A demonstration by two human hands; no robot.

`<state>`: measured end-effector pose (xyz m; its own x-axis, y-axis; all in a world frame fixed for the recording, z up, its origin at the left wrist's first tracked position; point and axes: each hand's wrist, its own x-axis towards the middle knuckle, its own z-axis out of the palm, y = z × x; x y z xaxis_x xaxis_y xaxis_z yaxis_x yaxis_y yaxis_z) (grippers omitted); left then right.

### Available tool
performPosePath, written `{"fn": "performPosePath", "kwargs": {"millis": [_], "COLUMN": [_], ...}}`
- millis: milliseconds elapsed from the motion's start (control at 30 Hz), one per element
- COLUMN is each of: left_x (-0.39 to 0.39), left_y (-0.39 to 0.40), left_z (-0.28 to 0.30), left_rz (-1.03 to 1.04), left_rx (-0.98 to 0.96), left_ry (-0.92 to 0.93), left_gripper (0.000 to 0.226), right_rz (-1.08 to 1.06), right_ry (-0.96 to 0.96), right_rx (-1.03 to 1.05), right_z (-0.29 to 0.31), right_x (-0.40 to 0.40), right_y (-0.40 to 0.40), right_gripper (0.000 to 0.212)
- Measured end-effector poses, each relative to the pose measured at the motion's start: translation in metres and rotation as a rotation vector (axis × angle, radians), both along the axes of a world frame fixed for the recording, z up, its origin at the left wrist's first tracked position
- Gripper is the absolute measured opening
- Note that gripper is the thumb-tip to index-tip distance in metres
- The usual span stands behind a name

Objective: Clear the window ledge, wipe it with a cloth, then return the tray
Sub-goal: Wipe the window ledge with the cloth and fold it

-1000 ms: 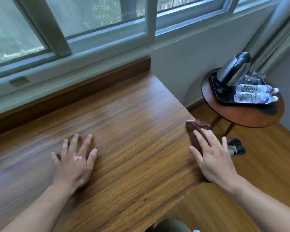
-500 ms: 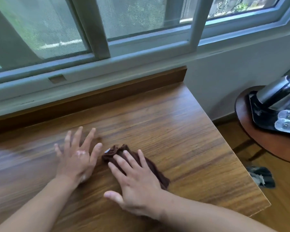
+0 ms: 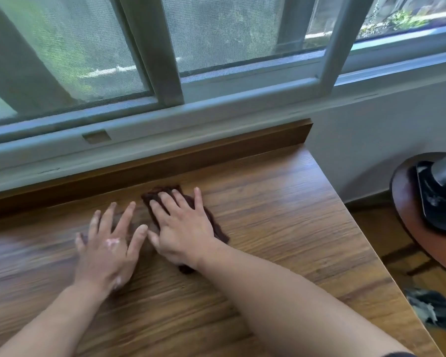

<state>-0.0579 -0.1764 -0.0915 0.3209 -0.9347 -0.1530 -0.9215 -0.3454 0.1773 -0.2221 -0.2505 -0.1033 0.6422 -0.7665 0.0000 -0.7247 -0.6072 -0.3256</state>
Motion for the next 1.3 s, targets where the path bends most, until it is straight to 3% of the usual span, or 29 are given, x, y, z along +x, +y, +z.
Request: {"fn": "performPosePath", "kwargs": {"millis": [300, 633, 833, 1100, 1300], "left_x": [-0.024, -0.061, -0.068, -0.065, -0.063], "left_y": [-0.016, -0.020, -0.013, -0.005, -0.005], "left_z": [0.004, -0.003, -0.003, -0.009, -0.009], "left_rz": [-0.133, -0.230, -0.245, -0.256, -0.258], "left_rx": [0.071, 0.186, 0.208, 0.208, 0.177], "left_ry": [-0.065, -0.029, -0.064, -0.049, -0.023], "left_gripper": [0.090, 0.090, 0.090, 0.086, 0.081], "right_rz": [-0.168, -0.494, -0.684, -0.679, -0.493], "right_ry": [0.045, 0.170, 0.245, 0.119, 0.086], "right_rx": [-0.049, -0.090, -0.007, 0.027, 0.016], "right_z": [-0.003, 0.004, 0.009, 0.002, 0.007], "right_x": [-0.053, -0.199, -0.262, -0.225, -0.145], "right_y": [-0.056, -0.100, -0.121, -0.085, 0.015], "right_gripper": [0.073, 0.074, 0.081, 0.087, 0.091]}}
